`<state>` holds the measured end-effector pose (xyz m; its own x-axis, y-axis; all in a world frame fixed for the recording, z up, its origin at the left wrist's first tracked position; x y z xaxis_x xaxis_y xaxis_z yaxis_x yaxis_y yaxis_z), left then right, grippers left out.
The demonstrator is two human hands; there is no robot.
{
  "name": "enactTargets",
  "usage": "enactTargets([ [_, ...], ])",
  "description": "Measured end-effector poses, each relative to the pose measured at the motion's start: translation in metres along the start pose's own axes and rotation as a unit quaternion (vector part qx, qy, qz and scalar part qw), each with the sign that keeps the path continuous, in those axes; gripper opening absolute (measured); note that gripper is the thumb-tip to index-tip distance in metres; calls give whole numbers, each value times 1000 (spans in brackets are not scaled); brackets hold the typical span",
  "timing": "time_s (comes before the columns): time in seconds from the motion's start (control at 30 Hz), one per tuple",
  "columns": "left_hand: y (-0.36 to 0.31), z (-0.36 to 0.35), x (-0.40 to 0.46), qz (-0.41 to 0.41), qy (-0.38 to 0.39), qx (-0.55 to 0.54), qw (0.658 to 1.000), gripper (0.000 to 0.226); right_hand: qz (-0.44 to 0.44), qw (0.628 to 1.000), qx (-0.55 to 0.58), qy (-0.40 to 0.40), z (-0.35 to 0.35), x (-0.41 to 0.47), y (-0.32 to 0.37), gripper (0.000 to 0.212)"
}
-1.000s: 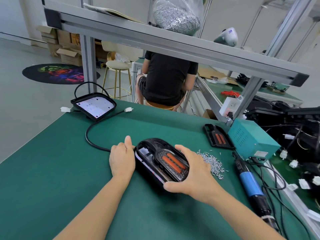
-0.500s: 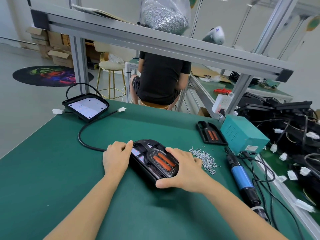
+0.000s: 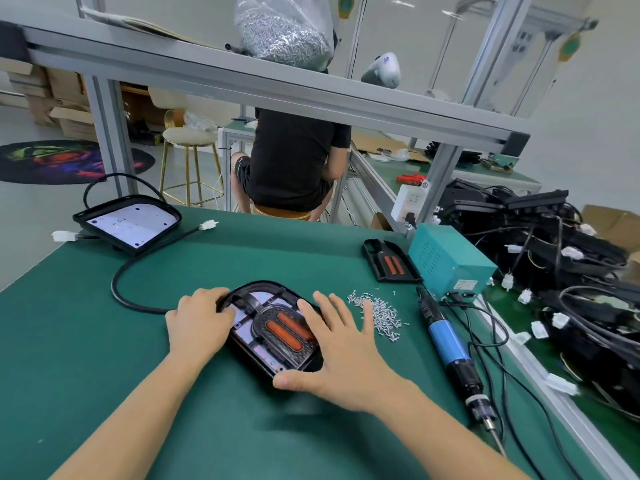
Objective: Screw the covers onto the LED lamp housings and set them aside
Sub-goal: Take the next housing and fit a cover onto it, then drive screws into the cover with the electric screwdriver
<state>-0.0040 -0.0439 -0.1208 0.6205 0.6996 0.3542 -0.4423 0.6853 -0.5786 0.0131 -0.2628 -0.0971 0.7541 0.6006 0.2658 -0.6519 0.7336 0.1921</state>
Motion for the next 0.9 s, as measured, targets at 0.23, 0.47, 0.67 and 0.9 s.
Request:
enactTargets([
  [0.23, -17, 6, 6, 9, 33, -18, 999, 35, -228, 962, -16, -147, 66, -30, -128, 71],
  [0.47, -158, 22, -31, -195, -34, -193, 961, 22, -389, 918, -74, -6, 48, -70, -211, 46],
  [0.67, -250, -73, -91, -275, 162, -137, 938, 23, -407, 911, -57, -23, 35, -67, -214, 49],
  [0.9, -255, -136, -105, -306, 179, -10, 935, 22, -398, 913, -68, -60, 29, -64, -217, 57],
])
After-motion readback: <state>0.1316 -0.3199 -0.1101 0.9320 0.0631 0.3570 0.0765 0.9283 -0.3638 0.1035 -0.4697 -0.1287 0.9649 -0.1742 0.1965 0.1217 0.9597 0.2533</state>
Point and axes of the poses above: each hand's wrist, its own x-axis towards the middle knuckle, its own z-axis out of the back of the hand, y = z × x, the point moved 8 cm from there along x, towards the middle knuckle, and after that the axes turned 15 degrees about -y, right-handed, at the moved point
